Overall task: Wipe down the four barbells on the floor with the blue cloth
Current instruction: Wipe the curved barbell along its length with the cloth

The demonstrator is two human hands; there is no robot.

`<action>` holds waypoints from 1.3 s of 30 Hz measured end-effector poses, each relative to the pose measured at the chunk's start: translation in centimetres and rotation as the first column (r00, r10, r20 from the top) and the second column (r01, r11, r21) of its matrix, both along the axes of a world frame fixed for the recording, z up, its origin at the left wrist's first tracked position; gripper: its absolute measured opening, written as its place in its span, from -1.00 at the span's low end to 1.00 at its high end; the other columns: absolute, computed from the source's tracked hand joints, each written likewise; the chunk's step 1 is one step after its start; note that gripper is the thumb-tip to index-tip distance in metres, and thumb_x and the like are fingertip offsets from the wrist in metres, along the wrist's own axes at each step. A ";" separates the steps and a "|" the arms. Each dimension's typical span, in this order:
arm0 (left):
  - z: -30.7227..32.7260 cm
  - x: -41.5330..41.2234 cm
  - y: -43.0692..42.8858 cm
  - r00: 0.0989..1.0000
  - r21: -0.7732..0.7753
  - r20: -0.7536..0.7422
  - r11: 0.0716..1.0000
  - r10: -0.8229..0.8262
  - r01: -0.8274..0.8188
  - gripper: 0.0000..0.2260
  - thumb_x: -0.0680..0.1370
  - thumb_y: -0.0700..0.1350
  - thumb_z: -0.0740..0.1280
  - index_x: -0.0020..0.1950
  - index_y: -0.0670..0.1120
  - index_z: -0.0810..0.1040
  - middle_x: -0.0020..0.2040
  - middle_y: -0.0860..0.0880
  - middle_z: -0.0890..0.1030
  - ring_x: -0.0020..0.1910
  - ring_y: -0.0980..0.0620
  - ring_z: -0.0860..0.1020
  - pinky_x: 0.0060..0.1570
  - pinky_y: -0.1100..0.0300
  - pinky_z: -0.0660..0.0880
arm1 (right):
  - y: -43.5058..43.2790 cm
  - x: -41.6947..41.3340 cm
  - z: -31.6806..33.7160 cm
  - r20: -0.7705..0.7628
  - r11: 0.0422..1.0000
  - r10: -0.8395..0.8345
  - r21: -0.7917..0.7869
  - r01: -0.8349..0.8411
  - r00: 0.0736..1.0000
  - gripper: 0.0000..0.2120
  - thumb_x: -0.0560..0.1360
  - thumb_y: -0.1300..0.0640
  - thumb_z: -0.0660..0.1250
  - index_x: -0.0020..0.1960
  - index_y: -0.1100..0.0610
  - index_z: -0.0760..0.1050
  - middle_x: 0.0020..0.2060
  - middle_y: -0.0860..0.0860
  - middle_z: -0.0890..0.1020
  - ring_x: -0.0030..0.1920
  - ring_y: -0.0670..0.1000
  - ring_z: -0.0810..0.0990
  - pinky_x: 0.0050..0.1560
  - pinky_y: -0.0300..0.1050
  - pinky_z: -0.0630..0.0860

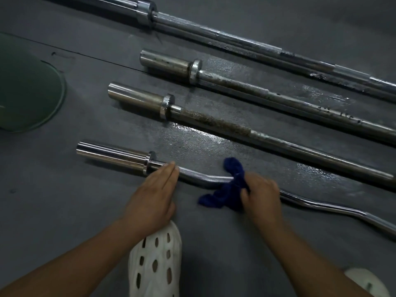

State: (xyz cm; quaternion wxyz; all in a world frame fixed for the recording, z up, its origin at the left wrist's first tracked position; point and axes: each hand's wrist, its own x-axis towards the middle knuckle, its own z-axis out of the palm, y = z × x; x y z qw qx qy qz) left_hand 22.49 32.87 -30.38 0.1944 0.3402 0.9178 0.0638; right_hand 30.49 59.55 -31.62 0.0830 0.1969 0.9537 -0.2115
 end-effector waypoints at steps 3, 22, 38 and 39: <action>-0.4 0.4 1.4 0.997 -0.015 0.000 0.997 -0.076 0.076 -0.29 0.37 -0.03 0.15 0.53 -0.23 0.30 0.54 -0.20 0.29 0.51 -0.15 0.28 0.47 0.00 0.15 | -4.4 -1.2 0.1 -0.006 0.999 -0.015 -0.048 0.015 1.000 -0.70 0.28 0.11 0.32 0.02 0.08 0.53 -0.05 0.11 0.63 0.02 0.19 0.58 0.03 -0.05 0.41; -0.6 0.5 2.1 0.985 -0.090 -0.037 0.983 -0.167 0.163 -0.21 0.31 -0.01 0.24 0.55 -0.17 0.26 0.56 -0.15 0.27 0.52 -0.15 0.26 0.47 -0.07 0.13 | 0.6 3.6 -2.3 -0.009 0.998 -0.055 0.037 0.056 0.998 -0.37 0.25 0.42 0.44 0.33 0.31 0.48 0.33 0.25 0.51 0.34 0.31 0.47 0.38 0.23 0.32; -0.5 1.4 3.2 0.991 -0.098 -0.035 0.987 -0.131 0.127 -0.19 0.29 0.00 0.32 0.54 -0.16 0.30 0.55 -0.17 0.28 0.51 -0.18 0.27 0.45 -0.13 0.25 | -0.2 -1.9 1.7 0.006 0.924 0.001 -0.382 0.001 1.000 -0.53 0.46 0.34 0.20 0.28 0.00 0.55 0.17 0.05 0.65 0.20 0.10 0.58 0.23 -0.16 0.43; -0.5 1.2 3.0 0.990 -0.094 -0.041 0.987 -0.137 0.133 -0.19 0.29 0.00 0.32 0.54 -0.16 0.30 0.55 -0.16 0.28 0.51 -0.17 0.27 0.46 -0.10 0.20 | 0.7 -2.4 2.5 -0.080 0.871 -0.161 -0.480 0.104 0.984 -0.51 0.44 0.38 0.16 0.22 -0.02 0.59 0.11 0.03 0.66 0.13 0.06 0.61 0.18 -0.18 0.46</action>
